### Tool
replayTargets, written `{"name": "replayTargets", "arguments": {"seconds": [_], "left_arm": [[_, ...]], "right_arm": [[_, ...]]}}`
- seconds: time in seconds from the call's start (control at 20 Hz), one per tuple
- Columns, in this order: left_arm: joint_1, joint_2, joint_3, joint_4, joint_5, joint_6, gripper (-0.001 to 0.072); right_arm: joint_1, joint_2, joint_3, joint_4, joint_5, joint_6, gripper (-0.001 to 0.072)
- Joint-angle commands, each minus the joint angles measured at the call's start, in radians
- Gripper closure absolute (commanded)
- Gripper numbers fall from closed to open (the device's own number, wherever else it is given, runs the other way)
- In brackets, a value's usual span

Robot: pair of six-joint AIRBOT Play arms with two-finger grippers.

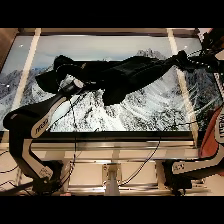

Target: Fold the clothes and pants, and hang the long-sleeved shirts on hangers.

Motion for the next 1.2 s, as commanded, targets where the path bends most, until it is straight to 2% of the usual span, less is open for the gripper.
{"name": "replayTargets", "arguments": {"seconds": [0.0, 0.05, 0.15, 0.25, 0.3, 0.35, 0.5, 0.65, 0.75, 0.95, 1.15], "left_arm": [[-0.01, -0.016, 0.0, 0.0, 0.008, -0.042, 0.0248], [-0.012, -0.019, 0.0, 0.0, 0.008, -0.042, 0.0258], [-0.021, -0.025, 0.0, -0.001, 0.008, -0.042, 0.0489], [-0.037, -0.033, 0.003, -0.024, 0.007, -0.041, 0.0541], [-0.047, -0.037, 0.007, -0.037, 0.008, -0.041, 0.0591], [-0.059, -0.04, 0.011, -0.045, 0.008, -0.041, 0.0674], [-0.076, -0.039, 0.018, -0.045, 0.022, -0.041, 0.0678], [-0.033, 0.005, 0.022, -0.037, 0.007, -0.04, 0.0679], [0.022, 0.077, 0.022, -0.037, -0.021, 0.002, 0.068], [0.166, 0.283, 0.022, -0.034, -0.148, 0.103, 0.068], [0.32, 0.511, 0.022, 0.089, -0.314, 0.101, 0.068]], "right_arm": [[-0.001, 0.027, 0.001, 0.0, 0.017, -0.001, 0.0668], [-0.001, 0.029, 0.001, 0.001, 0.024, -0.002, 0.0668], [-0.001, 0.032, 0.001, 0.001, 0.043, -0.003, 0.0668], [-0.001, 0.033, 0.001, 0.0, 0.06, -0.008, 0.0668], [-0.001, 0.033, 0.001, 0.0, 0.065, -0.01, 0.0669], [-0.001, 0.033, 0.001, 0.0, 0.068, -0.016, 0.0668], [-0.001, 0.033, 0.001, 0.0, 0.068, -0.018, 0.0668], [-0.001, 0.034, 0.001, -0.002, 0.063, -0.025, 0.0669], [-0.004, 0.034, 0.001, -0.008, 0.038, -0.025, 0.0669], [-0.004, 0.035, 0.001, -0.029, -0.034, -0.023, 0.0669], [-0.004, 0.049, 0.001, -0.034, -0.011, -0.021, 0.0669]]}}
